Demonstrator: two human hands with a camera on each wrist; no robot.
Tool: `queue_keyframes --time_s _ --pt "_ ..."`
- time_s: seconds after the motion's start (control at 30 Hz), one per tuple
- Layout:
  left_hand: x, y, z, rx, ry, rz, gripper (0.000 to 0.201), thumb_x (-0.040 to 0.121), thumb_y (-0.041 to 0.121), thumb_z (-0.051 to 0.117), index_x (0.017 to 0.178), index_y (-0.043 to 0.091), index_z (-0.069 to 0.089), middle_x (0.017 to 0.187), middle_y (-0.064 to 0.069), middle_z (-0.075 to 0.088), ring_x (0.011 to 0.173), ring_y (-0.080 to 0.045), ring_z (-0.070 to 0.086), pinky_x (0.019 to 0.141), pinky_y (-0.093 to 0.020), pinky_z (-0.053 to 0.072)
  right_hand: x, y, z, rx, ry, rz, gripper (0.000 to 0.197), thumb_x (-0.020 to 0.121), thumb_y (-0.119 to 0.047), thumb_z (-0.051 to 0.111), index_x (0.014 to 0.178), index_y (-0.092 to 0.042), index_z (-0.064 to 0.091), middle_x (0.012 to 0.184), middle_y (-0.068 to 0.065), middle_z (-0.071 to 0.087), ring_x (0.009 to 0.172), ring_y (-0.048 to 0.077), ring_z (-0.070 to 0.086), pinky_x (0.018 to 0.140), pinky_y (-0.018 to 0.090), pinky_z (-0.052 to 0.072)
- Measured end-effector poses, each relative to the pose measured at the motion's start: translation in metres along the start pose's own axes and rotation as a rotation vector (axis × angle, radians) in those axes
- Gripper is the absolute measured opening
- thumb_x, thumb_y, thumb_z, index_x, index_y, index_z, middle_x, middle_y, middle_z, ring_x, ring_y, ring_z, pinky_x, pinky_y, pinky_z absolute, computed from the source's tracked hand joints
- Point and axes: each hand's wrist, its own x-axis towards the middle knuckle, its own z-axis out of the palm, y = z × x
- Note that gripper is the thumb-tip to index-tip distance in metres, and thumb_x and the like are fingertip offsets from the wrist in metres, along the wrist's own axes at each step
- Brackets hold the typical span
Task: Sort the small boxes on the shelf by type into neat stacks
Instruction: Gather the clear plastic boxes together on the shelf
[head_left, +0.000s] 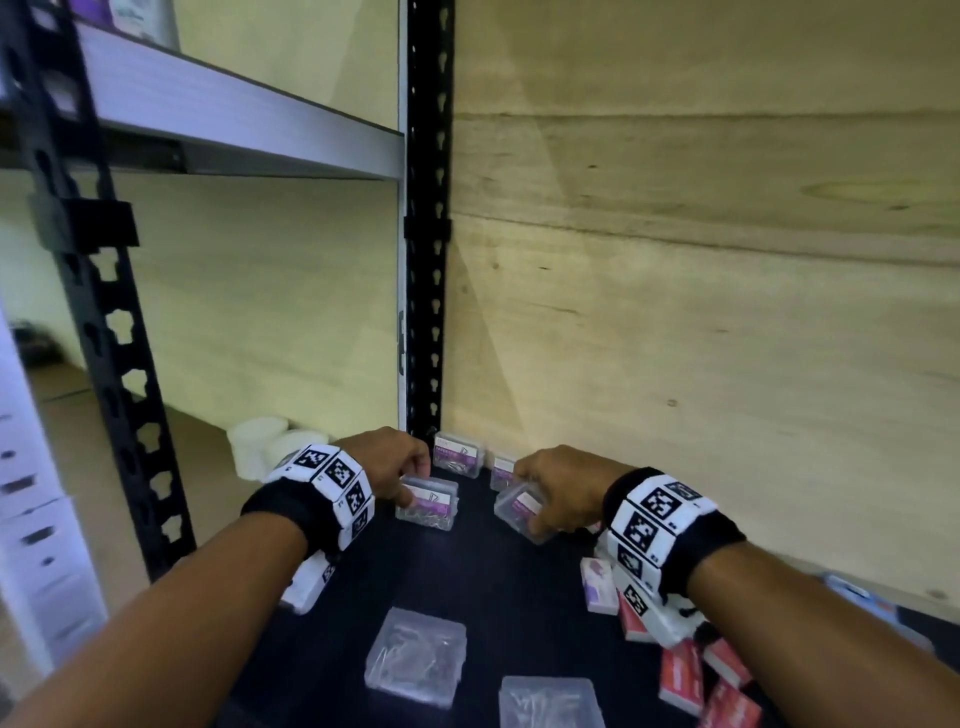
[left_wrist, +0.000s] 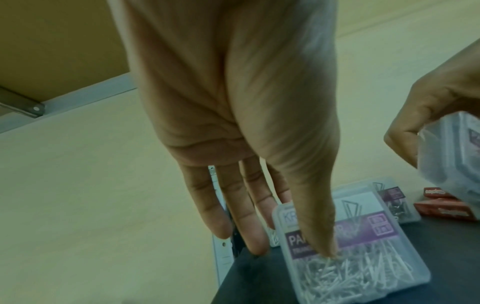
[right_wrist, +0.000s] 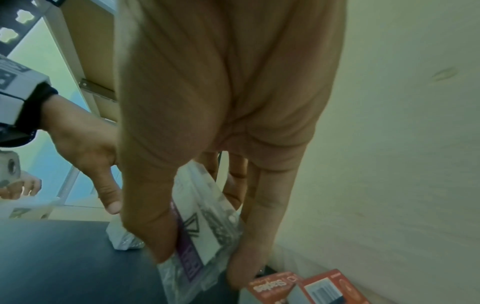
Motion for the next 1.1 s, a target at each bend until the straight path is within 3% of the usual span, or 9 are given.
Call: queue_keyframes --time_s 0.1,0.17,0.33,0.47,0.6,0.77,0.87,1.0,1.1 --pt "0.011 -0.004 0.001 -0.001 0.027 -0.003 0.033 0.079 0.023 0.079 0.108 0.024 0.062 0.111 0.005 0.063 0.079 -0.007 0.054 0.074 -0.023 0.044 0.013 0.001 0.003 -0.039 0.035 -0.018 0.050 0.079 -0.026 0.079 0.123 -0.019 0.055 0.107 0.007 0.062 0.088 0.024 0.059 0.070 0.031 0.047" --pt "0.017 -0.005 0.002 0.002 0.036 -0.005 0.033 0.079 0.023 0.078 0.108 0.025 0.062 0.112 0.005 0.062 0.076 -0.007 0.053 0.076 -0.024 0.046 0.020 0.002 0.004 -0.030 0.058 -0.014 0.056 0.082 -0.027 0.078 0.129 -0.021 0.049 0.114 0.007 0.060 0.088 0.023 0.055 0.071 0.030 0.043" --pt "0.030 -0.009 0.001 0.038 0.060 -0.010 0.035 0.078 0.025 0.078 0.109 0.027 0.062 0.114 0.005 0.063 0.094 -0.013 0.059 0.087 -0.034 0.051 0.032 -0.001 0.002 -0.039 0.067 -0.015 0.054 0.083 -0.027 0.077 0.129 -0.019 0.051 0.118 0.008 0.060 0.092 0.023 0.056 0.072 0.030 0.042" --pt "0.036 -0.010 0.003 0.063 0.097 0.013 0.031 0.080 0.026 0.076 0.108 0.029 0.062 0.113 0.007 0.059 0.086 -0.010 0.054 0.080 -0.028 0.049 0.038 -0.004 0.004 -0.062 0.074 -0.030 0.049 0.083 -0.026 0.077 0.127 -0.016 0.057 0.117 0.008 0.063 0.100 0.026 0.062 0.074 0.030 0.045" --pt "0.040 -0.012 0.004 0.068 0.117 0.007 0.033 0.080 0.027 0.075 0.110 0.033 0.061 0.116 0.008 0.057 0.099 -0.012 0.054 0.087 -0.032 0.049 0.043 -0.005 0.004 -0.064 0.088 -0.031 0.042 0.081 -0.026 0.078 0.118 -0.013 0.063 0.109 0.008 0.067 0.093 0.026 0.064 0.073 0.032 0.050" --pt "0.043 -0.011 0.005 0.069 0.132 0.005 0.033 0.081 0.028 0.074 0.112 0.034 0.061 0.116 0.008 0.057 0.101 -0.013 0.054 0.087 -0.033 0.048 0.046 -0.004 0.005 -0.062 0.095 -0.026 0.043 0.081 -0.026 0.078 0.119 -0.012 0.063 0.109 0.008 0.066 0.094 0.025 0.064 0.076 0.033 0.052" --pt "0.043 -0.011 0.006 0.088 0.135 -0.007 0.039 0.083 0.029 0.072 0.119 0.034 0.059 0.123 0.008 0.055 0.105 -0.014 0.054 0.089 -0.033 0.048 0.045 -0.003 0.007 -0.072 0.097 -0.025 0.044 0.082 -0.027 0.077 0.121 -0.012 0.061 0.111 0.008 0.066 0.095 0.026 0.063 0.073 0.032 0.050" --pt "0.031 -0.006 0.008 0.159 0.163 -0.019 0.065 0.086 0.031 0.068 0.144 0.033 0.039 0.138 0.007 0.042 0.115 -0.019 0.055 0.089 -0.035 0.050 0.041 -0.003 0.007 -0.115 0.171 -0.056 0.050 0.082 -0.032 0.076 0.127 -0.020 0.058 0.116 0.005 0.064 0.099 0.025 0.062 0.074 0.033 0.049" --pt "0.016 0.000 0.007 0.141 0.198 -0.006 0.065 0.084 0.036 0.068 0.141 0.033 0.037 0.134 0.008 0.043 0.110 -0.019 0.057 0.087 -0.038 0.051 0.031 -0.005 -0.001 -0.125 0.218 -0.074 0.050 0.082 -0.037 0.075 0.127 -0.025 0.057 0.120 0.000 0.062 0.103 0.022 0.061 0.076 0.034 0.050"
